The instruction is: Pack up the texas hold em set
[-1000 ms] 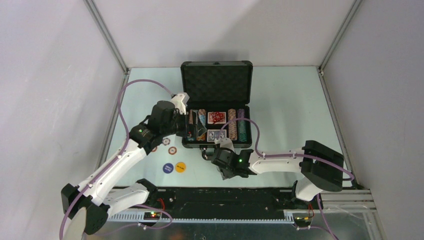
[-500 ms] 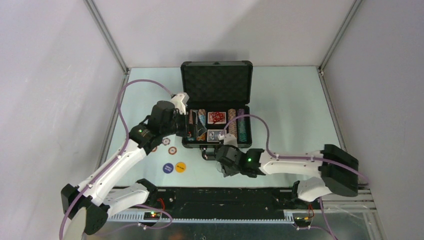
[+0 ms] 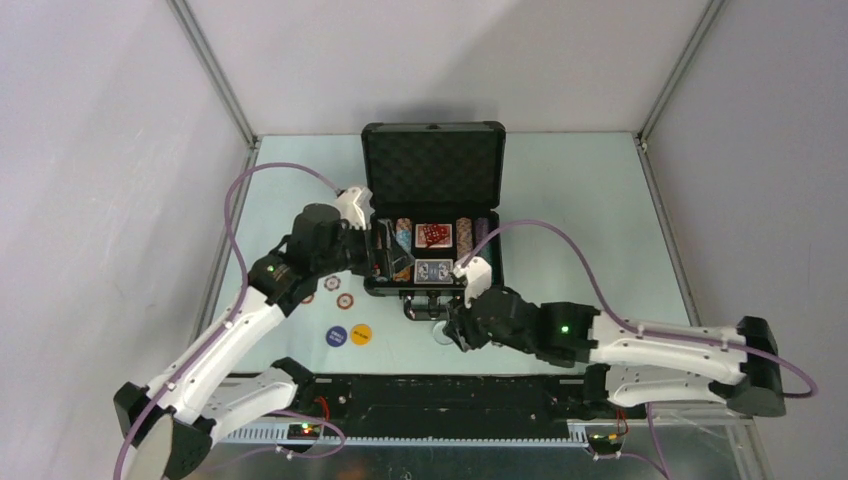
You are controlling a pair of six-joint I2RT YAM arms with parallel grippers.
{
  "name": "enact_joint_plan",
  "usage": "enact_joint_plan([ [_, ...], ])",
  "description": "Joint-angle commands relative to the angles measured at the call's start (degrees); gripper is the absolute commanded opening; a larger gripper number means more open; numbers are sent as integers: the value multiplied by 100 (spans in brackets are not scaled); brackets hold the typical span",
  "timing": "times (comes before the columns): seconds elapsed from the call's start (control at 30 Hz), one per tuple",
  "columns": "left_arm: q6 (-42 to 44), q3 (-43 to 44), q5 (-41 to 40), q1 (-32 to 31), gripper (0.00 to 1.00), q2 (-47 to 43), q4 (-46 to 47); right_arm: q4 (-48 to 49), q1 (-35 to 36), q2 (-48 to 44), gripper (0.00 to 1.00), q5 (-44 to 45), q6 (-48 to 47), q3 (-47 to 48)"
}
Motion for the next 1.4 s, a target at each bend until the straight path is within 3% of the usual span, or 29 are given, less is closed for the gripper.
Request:
enact_joint_plan([
  [0.0,-292,-88,868,56,94,-313,93,100,85,-698,42,-285,-886,59],
  [0.1,-563,-251,1345,2,94,-551,91,-10,154,-909,43,-373,-1224,206],
  [0.43,-1634,-310,1450,-834,92,-994,109,-282,729,-582,43,373,-1973,859],
  [0.8,-1899,-261,1652,-1331,88,-854,282,-582,864,-25,43,576,-2327,1505],
  [1.37,-1853,-215,1572,-1831,79,-478,374,-620,880,186,43,641,-2497,1712],
])
